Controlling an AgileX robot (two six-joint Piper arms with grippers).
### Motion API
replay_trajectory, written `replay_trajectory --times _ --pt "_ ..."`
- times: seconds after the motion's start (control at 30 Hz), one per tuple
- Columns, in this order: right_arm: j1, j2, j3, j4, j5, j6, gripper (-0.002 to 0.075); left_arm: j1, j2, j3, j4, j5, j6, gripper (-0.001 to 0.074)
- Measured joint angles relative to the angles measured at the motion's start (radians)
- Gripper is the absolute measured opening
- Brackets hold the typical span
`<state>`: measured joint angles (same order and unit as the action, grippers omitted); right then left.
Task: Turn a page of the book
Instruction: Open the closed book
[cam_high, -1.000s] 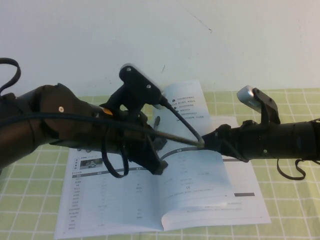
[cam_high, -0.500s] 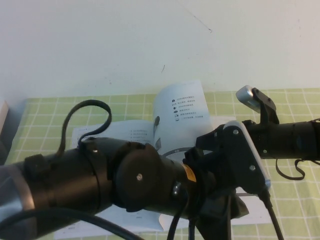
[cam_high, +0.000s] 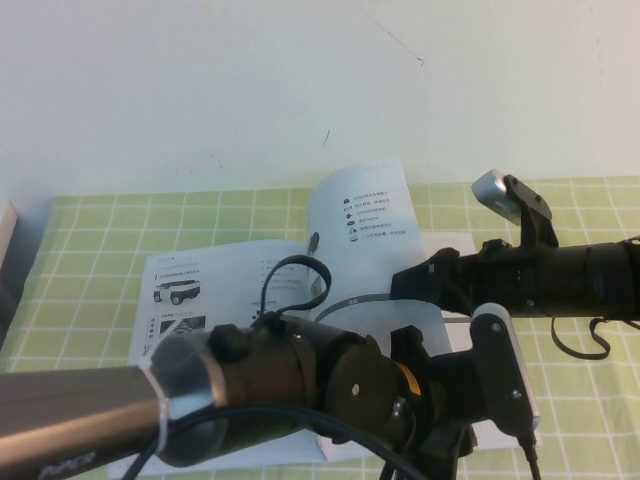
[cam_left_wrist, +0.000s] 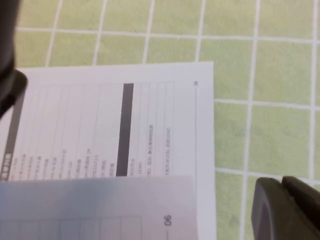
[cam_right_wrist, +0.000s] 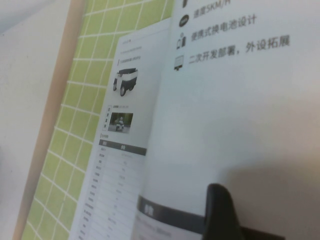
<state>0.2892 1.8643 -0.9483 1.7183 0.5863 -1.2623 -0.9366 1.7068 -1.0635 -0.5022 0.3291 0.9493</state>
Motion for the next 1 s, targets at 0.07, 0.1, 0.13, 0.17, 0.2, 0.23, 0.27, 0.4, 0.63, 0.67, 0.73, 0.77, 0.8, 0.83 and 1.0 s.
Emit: replay_trajectory --times 0.07,0.1,0.13,0.17,0.2,0.23,0.27,0.4,0.63,0.67,0.73,0.77,0.8,0.83,1.0 --pt "0.0 0.0 0.0 0.0 0.0 -0.007 0.0398 0.0 0.028 0.0 0.0 -0.029 0.018 -0.0003" --pt "0.0 0.0 0.0 0.0 0.0 -0.012 0.0398 0.0 0.043 0.0 0.002 -0.047 0.027 -0.0003" --pt "0.0 0.0 0.0 0.0 0.0 -0.013 0.0398 0.0 0.053 0.0 0.005 -0.062 0.028 -0.0003" --pt "0.0 0.0 0.0 0.0 0.0 -0.016 0.0398 0.0 0.066 0.0 0.009 -0.081 0.03 -0.0003" --pt "0.0 0.0 0.0 0.0 0.0 -0.016 0.0398 0.0 0.077 0.0 0.016 -0.1 0.03 -0.0003" --pt "0.0 0.0 0.0 0.0 0.0 -0.02 0.0398 0.0 0.086 0.0 0.023 -0.115 0.03 -0.0003" --pt "0.0 0.0 0.0 0.0 0.0 -0.023 0.0398 0.0 0.095 0.0 0.03 -0.13 0.032 -0.0003" --pt "0.0 0.0 0.0 0.0 0.0 -0.03 0.0398 0.0 0.13 0.0 0.072 -0.173 0.034 -0.0003" --pt "0.0 0.0 0.0 0.0 0.0 -0.053 0.0398 0.009 0.158 0.0 0.094 -0.217 0.034 -0.0003" --pt "0.0 0.0 0.0 0.0 0.0 -0.055 0.0398 0.014 0.161 0.0 0.094 -0.217 0.034 -0.0003" --pt "0.0 0.0 0.0 0.0 0.0 -0.056 0.0398 0.026 0.161 0.0 0.094 -0.219 0.034 -0.0003" --pt "0.0 0.0 0.0 0.0 0.0 -0.056 0.0398 0.034 0.161 0.0 0.094 -0.219 0.034 -0.0003" --pt "0.0 0.0 0.0 0.0 0.0 -0.056 0.0398 0.043 0.161 0.0 0.094 -0.221 0.034 -0.0003" --pt "0.0 0.0 0.0 0.0 0.0 -0.056 0.0398 0.052 0.161 0.0 0.094 -0.221 0.034 -0.0003" --pt "0.0 0.0 0.0 0.0 0.0 -0.056 0.0381 0.086 0.161 0.0 0.096 -0.204 0.034 -0.0003"
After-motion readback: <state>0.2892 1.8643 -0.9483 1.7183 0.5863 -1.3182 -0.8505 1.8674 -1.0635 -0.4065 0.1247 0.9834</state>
